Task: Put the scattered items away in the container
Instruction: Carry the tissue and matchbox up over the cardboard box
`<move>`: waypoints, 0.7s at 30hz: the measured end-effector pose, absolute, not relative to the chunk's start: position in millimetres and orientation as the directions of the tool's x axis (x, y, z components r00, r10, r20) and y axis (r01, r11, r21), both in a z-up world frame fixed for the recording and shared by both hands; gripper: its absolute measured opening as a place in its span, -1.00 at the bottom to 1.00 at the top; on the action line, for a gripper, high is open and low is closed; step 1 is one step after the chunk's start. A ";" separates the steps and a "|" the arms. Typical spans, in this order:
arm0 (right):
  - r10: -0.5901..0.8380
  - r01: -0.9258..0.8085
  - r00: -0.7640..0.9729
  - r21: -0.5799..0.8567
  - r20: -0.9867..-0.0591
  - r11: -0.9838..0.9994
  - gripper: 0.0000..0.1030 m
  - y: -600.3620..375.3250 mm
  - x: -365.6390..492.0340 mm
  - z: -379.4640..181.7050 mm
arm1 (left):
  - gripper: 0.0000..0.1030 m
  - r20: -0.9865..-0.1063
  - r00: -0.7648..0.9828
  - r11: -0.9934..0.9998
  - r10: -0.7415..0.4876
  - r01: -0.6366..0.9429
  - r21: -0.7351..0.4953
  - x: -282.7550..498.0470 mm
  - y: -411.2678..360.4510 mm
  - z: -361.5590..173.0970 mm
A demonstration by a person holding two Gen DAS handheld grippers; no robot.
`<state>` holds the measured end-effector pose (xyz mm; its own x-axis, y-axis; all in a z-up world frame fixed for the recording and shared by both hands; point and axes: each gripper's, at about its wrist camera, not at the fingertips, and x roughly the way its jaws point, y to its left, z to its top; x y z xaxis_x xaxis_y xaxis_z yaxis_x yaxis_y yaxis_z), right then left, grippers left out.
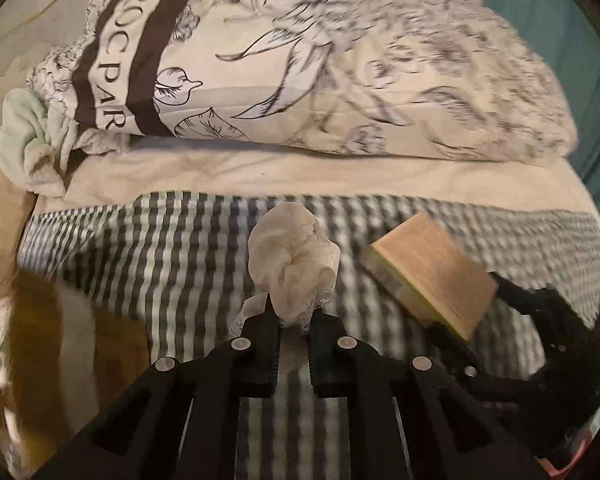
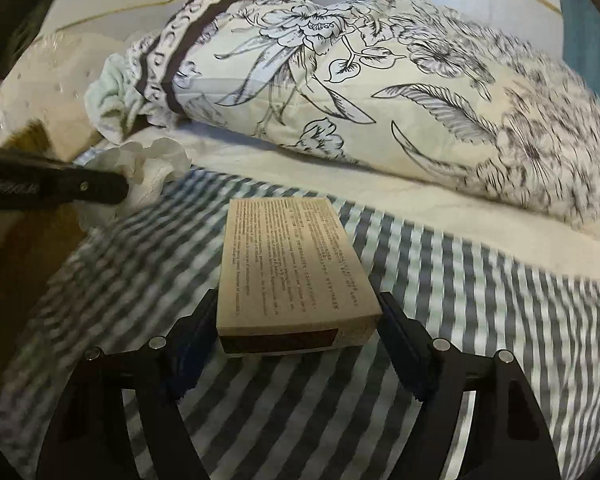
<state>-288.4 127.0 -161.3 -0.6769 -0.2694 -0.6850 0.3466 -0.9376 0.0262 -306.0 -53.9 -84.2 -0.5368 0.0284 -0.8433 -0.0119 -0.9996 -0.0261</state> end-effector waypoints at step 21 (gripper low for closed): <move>-0.303 0.232 -0.617 0.199 -0.726 -0.952 0.47 128.1 -48.4 -96.3 | -0.78 -0.744 -0.657 -0.992 0.122 -0.061 -0.108 -69.1 -42.7 -14.1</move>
